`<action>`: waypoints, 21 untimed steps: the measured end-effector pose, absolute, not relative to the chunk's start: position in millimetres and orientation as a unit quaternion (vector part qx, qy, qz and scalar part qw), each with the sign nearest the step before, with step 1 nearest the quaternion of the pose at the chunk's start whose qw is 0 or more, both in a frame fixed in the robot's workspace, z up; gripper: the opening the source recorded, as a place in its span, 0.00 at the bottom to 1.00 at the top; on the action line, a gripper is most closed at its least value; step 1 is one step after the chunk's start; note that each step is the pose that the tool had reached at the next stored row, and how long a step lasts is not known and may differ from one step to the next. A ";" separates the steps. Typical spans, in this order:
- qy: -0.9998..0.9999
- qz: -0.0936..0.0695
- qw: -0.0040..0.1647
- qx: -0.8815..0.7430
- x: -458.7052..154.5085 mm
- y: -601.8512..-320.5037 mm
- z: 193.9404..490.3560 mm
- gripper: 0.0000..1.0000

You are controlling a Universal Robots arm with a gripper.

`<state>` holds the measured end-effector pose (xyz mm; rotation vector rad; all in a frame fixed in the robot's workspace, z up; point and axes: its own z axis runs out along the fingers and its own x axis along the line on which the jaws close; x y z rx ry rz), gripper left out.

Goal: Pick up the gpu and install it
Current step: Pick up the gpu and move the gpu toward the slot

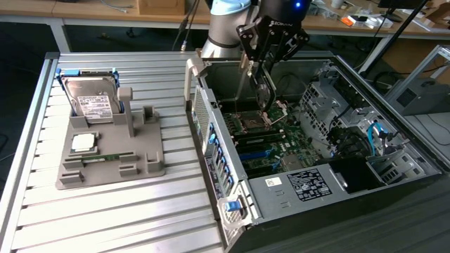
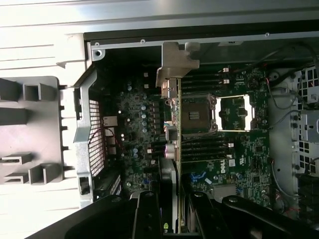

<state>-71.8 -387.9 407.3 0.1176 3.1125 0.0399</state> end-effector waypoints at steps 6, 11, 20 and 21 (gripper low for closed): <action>0.999 0.013 0.013 0.038 -68.8 -387.9 405.9 0.27; 0.999 0.013 0.013 0.038 -66.6 -387.9 404.7 0.27; 0.999 0.013 0.013 0.038 -62.0 -387.9 402.2 0.27; 0.999 0.013 0.013 0.038 -61.6 -387.9 402.0 0.27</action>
